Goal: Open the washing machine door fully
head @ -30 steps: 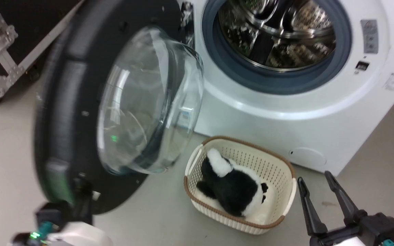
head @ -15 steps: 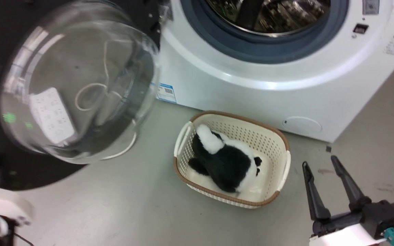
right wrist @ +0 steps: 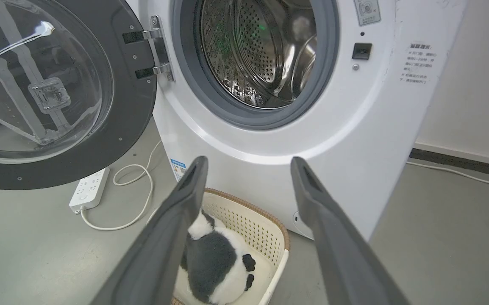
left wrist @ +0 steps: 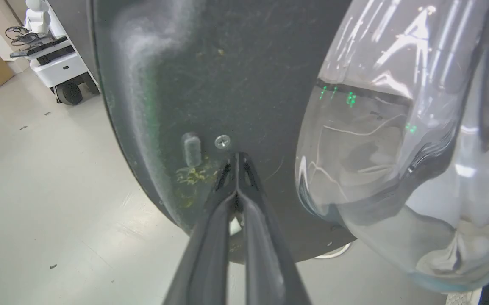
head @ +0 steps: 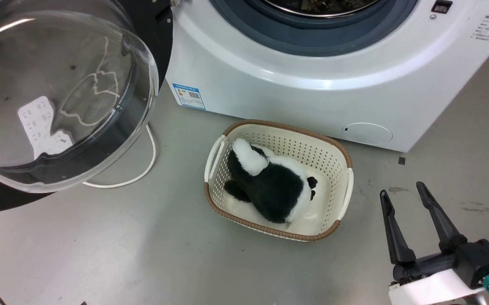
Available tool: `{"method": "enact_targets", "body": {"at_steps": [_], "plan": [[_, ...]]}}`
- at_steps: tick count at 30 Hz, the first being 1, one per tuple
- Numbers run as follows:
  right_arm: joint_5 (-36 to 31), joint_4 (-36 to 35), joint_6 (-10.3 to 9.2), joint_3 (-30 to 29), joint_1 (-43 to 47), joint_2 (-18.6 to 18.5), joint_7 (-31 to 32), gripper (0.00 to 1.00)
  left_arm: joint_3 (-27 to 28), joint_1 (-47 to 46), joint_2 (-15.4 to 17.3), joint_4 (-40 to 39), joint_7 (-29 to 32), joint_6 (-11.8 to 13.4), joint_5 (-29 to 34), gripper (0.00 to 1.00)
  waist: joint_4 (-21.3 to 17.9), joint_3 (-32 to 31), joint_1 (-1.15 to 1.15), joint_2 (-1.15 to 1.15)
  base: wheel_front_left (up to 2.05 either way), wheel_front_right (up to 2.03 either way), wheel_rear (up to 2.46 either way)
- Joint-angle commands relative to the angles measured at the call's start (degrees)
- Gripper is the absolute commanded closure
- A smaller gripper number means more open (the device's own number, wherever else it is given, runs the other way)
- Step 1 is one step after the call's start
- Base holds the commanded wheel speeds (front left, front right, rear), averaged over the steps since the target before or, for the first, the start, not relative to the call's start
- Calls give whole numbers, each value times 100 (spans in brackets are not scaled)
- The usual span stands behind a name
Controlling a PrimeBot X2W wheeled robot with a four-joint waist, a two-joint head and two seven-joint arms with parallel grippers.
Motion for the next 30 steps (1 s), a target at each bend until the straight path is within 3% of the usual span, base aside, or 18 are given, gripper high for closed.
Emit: {"method": "enact_targets", "body": {"at_steps": [1, 8, 18, 24, 30], "plan": [[-23, -15, 5, -15, -80, -29, -1, 0, 0, -140, -6, 114, -219, -36, 28, 100, -8, 4, 0, 0, 0, 0, 0], [-15, 115, 5, -72, -56, 3, -27, 0, -73, -105, -305, 14, -741, -151, 147, 100, -75, -297, 0, 0, 0, 0, 0], [-1, 247, 5, -329, 137, 69, -75, 0, -250, 823, -1243, -1895, -804, -148, 623, 100, -330, -1108, 0, 0, 0, 0, 0], [-57, 147, 5, -440, 275, 129, -82, 0, -726, 1586, -1736, -2730, -790, -96, 827, 100, -681, -1436, 0, 0, 0, 0, 0], [-55, 75, 5, -404, 463, 155, -83, 0, -1338, 2055, -2108, -2886, -788, -80, 1096, 100, -1015, -1606, 0, 0, 0, 0, 0]]}}
